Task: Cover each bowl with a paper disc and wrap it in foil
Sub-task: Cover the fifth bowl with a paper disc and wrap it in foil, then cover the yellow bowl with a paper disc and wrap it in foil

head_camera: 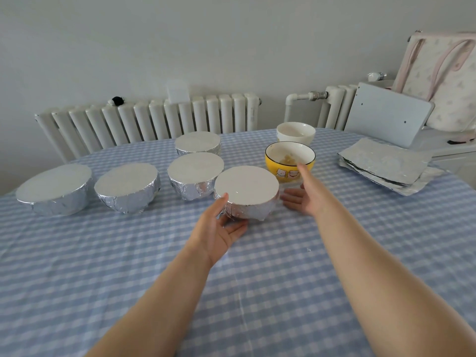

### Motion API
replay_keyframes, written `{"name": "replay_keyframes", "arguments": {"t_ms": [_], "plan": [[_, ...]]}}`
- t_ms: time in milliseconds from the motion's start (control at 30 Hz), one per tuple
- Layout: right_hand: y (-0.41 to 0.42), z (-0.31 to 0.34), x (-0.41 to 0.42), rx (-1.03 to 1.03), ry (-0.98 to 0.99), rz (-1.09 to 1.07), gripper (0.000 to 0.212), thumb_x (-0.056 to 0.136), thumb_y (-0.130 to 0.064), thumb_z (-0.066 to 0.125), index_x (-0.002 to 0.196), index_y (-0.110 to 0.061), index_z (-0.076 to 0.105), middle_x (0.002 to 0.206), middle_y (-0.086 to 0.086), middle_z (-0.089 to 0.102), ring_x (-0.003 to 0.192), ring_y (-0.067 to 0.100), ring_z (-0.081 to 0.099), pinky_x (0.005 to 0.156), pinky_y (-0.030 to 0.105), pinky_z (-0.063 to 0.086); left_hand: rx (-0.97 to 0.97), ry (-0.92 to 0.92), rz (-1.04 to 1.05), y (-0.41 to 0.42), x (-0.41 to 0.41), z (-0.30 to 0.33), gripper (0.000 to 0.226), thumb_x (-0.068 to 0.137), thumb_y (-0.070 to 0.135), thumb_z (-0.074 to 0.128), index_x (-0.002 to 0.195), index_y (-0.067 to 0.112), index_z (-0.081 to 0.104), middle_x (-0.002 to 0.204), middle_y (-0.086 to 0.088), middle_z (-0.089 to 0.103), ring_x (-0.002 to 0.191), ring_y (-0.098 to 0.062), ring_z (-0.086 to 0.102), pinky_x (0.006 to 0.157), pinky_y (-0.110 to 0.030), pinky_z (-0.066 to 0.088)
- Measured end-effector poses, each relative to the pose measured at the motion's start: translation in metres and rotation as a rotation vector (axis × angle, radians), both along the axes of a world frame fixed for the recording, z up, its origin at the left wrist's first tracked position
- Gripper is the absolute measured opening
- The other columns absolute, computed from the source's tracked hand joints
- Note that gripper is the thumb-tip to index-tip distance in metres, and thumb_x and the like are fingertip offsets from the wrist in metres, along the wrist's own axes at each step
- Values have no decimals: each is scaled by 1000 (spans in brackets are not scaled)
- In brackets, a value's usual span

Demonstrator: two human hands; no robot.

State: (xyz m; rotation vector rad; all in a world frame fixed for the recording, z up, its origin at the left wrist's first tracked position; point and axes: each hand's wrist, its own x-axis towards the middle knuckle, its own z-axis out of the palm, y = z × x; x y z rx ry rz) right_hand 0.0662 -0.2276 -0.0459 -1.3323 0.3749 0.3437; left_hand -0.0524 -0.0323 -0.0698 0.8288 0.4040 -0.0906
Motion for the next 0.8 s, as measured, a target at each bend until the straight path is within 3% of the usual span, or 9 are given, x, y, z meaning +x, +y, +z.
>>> {"name": "replay_keyframes", "arguments": {"t_ms": [167, 333, 433, 533, 600, 700, 800], "plan": [[2, -7, 30, 235, -23, -47, 55, 91, -44, 61, 130, -9, 47, 120, 26, 62, 110, 38, 64, 95, 49, 54, 48, 41, 25, -5, 5, 5, 32, 92, 17, 63, 122, 7, 55, 100, -12, 60, 96, -35, 64, 98, -46, 51], [3, -8, 30, 328, -62, -113, 19, 93, -31, 60, 101, -15, 55, 116, 23, 64, 110, 36, 66, 97, 47, 53, 83, 44, 44, -9, 13, 5, 24, 91, 7, 63, 113, 4, 58, 100, -15, 63, 90, -30, 65, 91, -44, 55], [-5, -11, 26, 311, -74, -130, 25, 90, -33, 61, 107, -16, 58, 118, 21, 65, 107, 34, 68, 86, 39, 59, 90, 38, 66, -15, 24, 5, 19, 91, 7, 62, 110, 6, 60, 104, -14, 64, 94, -30, 65, 98, -46, 52], [-20, -12, 20, 323, -75, -187, 25, 90, -34, 60, 106, -16, 58, 109, 20, 67, 93, 31, 69, 67, 31, 61, 99, 33, 94, -26, 41, 6, 14, 92, 7, 61, 106, 8, 61, 110, -15, 62, 98, -29, 63, 93, -43, 54], [-33, -11, 16, 344, -84, -217, 22, 91, -34, 60, 103, -16, 57, 103, 20, 67, 87, 29, 69, 69, 31, 61, 100, 39, 109, -33, 52, 8, 8, 92, 6, 60, 100, 9, 61, 104, -15, 62, 95, -29, 63, 89, -42, 55], [-52, -8, 8, 347, -112, -229, 22, 93, -35, 60, 101, -15, 53, 101, 21, 67, 87, 28, 70, 75, 33, 61, 81, 45, 133, -40, 70, 13, 6, 92, 5, 63, 96, 7, 60, 98, -14, 63, 90, -28, 64, 96, -46, 53], [-66, -6, -5, 375, -122, -207, 40, 90, -38, 63, 117, -11, 53, 101, 23, 70, 87, 29, 74, 72, 34, 62, 51, 46, 150, -45, 84, 18, 16, 92, 5, 64, 107, 5, 57, 103, -13, 63, 93, -28, 64, 97, -45, 52]]}}
